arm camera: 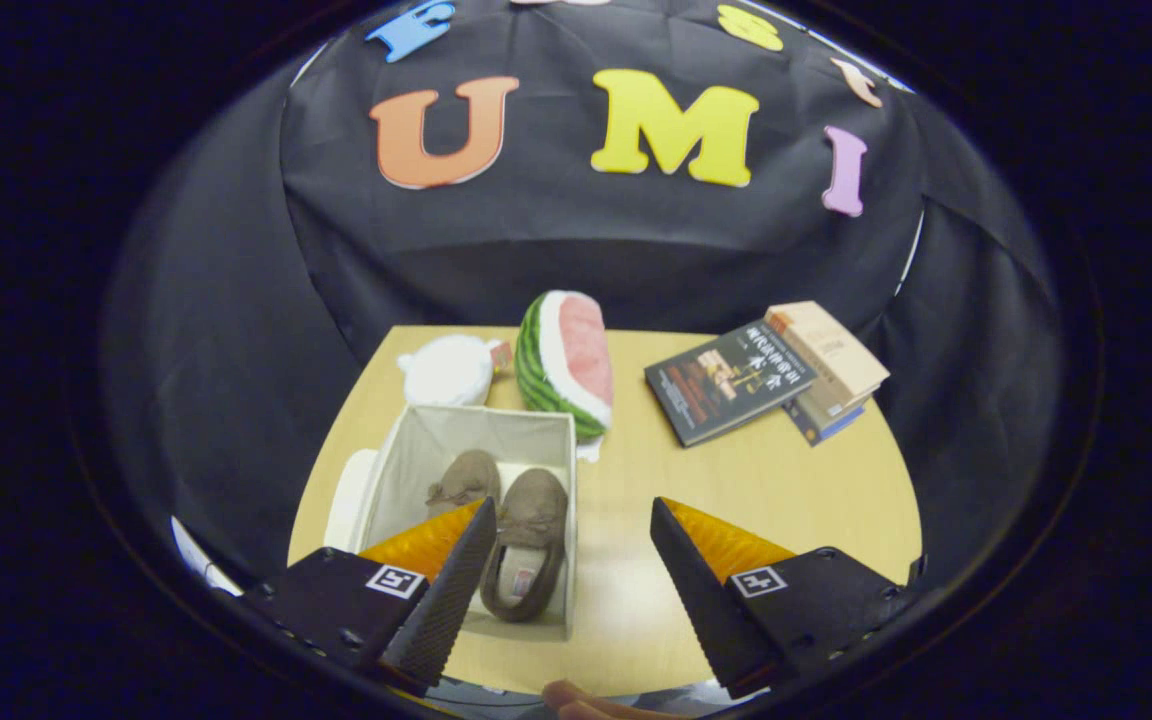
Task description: Open the storage box then place both shoes into the box .Put the left shoe in first, then the right shoe, with the right side of both shoes facing outward in a uniform manner.
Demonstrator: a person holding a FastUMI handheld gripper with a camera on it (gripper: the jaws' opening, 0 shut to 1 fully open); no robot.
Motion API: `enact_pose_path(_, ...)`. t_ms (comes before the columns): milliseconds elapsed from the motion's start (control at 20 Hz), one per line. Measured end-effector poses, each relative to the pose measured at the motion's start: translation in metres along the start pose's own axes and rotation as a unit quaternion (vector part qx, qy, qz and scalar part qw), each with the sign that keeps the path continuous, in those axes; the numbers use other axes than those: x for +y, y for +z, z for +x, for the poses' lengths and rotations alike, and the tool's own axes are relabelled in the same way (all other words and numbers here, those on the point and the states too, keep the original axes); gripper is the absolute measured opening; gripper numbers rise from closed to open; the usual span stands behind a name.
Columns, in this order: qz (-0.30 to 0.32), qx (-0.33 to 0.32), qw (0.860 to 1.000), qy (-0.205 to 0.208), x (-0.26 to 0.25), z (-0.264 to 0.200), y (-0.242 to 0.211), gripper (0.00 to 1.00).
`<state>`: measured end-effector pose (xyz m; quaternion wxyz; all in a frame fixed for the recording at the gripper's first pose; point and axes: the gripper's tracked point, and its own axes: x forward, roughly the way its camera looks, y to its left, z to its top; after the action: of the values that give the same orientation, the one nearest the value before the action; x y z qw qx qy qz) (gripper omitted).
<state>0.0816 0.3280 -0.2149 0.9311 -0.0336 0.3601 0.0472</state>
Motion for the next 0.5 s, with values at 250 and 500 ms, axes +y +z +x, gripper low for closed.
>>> enact_pose_path(250,-0.003,-0.113,0.993,0.024,-0.033,-0.082,0.027,0.95)
enact_pose_path(500,0.010,-0.222,0.975,-0.005,-0.097,-0.162,0.056,0.96)
